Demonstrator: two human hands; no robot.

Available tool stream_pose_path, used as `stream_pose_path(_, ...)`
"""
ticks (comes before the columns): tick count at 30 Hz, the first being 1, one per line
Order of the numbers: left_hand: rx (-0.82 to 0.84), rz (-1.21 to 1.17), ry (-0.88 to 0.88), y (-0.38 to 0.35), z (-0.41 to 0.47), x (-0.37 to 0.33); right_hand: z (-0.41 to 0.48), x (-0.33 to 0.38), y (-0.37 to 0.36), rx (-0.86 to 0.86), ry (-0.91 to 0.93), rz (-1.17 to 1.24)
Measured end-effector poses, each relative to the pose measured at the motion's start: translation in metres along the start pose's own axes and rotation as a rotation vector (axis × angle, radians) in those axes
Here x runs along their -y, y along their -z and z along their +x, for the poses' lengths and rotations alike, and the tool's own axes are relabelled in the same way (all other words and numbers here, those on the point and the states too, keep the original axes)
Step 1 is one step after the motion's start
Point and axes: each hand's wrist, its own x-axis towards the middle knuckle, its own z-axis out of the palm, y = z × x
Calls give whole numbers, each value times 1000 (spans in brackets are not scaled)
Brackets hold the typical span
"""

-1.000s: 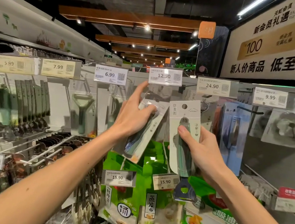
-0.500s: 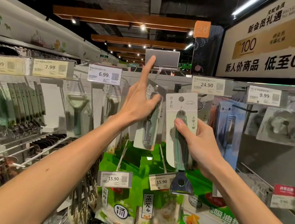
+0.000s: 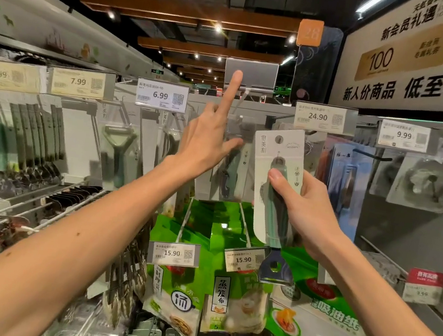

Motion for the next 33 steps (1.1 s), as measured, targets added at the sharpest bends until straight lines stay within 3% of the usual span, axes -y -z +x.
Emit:
stream_pose_path(3,34,65,6,19,-9,-3,-4,1,2,-1,9,-30)
stream_pose_path(5,94,-32,35,32,-19,-9,-7,1,-1,-1,11,-28)
stream_pose_path(8,240,-351,145,46,-41,-18,-13,-1,-8,11,10,-4)
stream_pose_path(11,369,-787,364,52,-69,-23,-22,-7,-25,42,17,-5)
stream_pose_path(14,402,-882,464,57,-95,-16,-30,-17,-52,105,-2,14)
stream_pose_path(21,327,-871,631,87,-142,58,-35,-46,-139,288,-46,40)
stream_pose_path(29,66,-753,876,186,-189,171,-25,-46,-295,604,-102,127)
stream_pose_path(33,-64,-729,928,243,-199,236,-20,-37,-382,674,-141,149)
